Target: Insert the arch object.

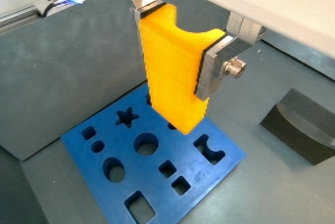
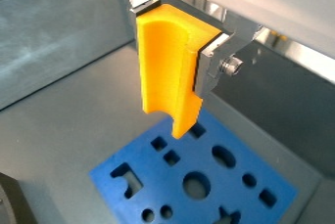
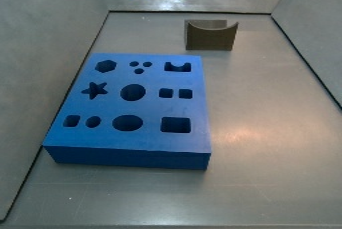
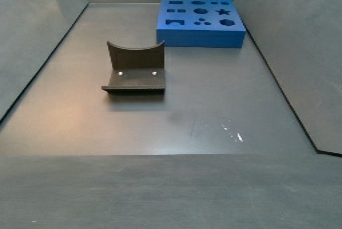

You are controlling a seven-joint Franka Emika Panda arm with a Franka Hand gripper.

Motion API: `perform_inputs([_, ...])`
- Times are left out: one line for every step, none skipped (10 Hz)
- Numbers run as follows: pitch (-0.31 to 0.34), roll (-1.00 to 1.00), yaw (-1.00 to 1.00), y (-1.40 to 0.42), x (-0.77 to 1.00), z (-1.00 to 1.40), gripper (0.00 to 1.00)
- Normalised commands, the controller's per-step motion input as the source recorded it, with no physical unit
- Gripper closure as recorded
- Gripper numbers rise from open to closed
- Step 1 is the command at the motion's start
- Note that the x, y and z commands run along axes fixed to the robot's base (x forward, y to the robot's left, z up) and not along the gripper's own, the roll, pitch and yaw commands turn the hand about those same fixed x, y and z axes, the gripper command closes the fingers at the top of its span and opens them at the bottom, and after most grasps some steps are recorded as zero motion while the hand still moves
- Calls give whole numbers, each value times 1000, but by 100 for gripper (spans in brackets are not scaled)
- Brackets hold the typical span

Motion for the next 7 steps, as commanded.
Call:
perform_inputs([90, 4, -663, 263, 417, -1000, 100])
perform_inputs([79, 0, -680, 271, 389, -1000, 100])
perform_inputs([116, -40, -660, 260, 389, -854, 100])
perform_inputs([87, -96, -237, 220, 186, -626, 100])
perform_inputs([7, -24, 0, 111, 83, -431, 100])
perform_inputs([0, -17, 80, 154, 9, -537, 100])
perform_inputs([0, -97, 163, 211, 77, -591, 100])
